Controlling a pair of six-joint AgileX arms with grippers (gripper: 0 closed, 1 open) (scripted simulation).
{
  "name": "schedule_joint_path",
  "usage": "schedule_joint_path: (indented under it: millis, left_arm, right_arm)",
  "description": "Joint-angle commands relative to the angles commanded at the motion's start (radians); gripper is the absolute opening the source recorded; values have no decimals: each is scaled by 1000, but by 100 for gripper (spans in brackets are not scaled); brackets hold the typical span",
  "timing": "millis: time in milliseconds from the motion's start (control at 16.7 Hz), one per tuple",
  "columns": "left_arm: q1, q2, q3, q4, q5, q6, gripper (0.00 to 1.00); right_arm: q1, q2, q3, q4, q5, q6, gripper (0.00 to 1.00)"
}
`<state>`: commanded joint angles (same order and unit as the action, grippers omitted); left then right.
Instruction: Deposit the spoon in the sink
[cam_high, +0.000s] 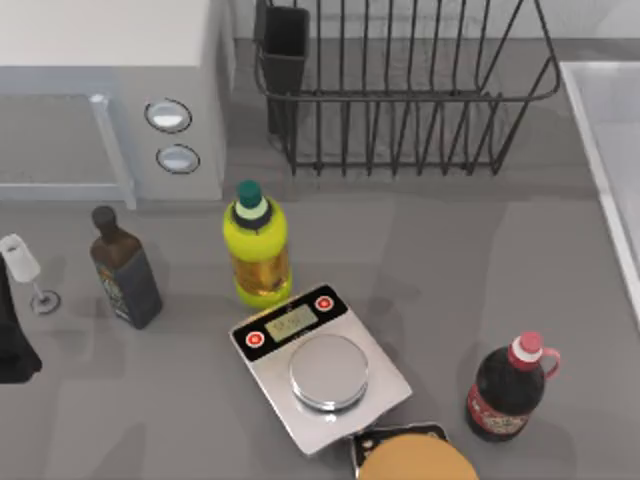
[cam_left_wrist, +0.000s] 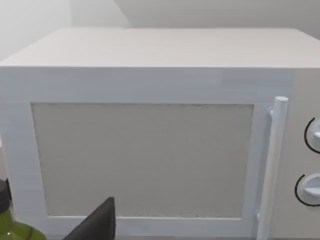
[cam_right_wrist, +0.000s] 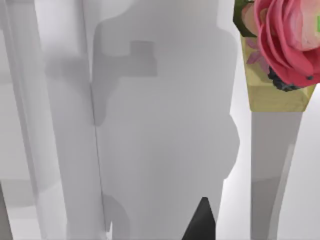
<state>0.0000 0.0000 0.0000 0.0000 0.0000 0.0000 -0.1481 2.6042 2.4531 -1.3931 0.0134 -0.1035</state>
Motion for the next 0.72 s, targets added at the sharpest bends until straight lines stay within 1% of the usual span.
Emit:
schedule_joint_path:
  millis: [300, 720]
  left_arm:
    - [0, 0, 0, 0, 0, 0, 100]
    - [0, 0, 0, 0, 0, 0, 100]
  right_arm:
    - [0, -6, -15, 14, 0, 0, 0]
    - [0, -6, -15, 14, 0, 0, 53]
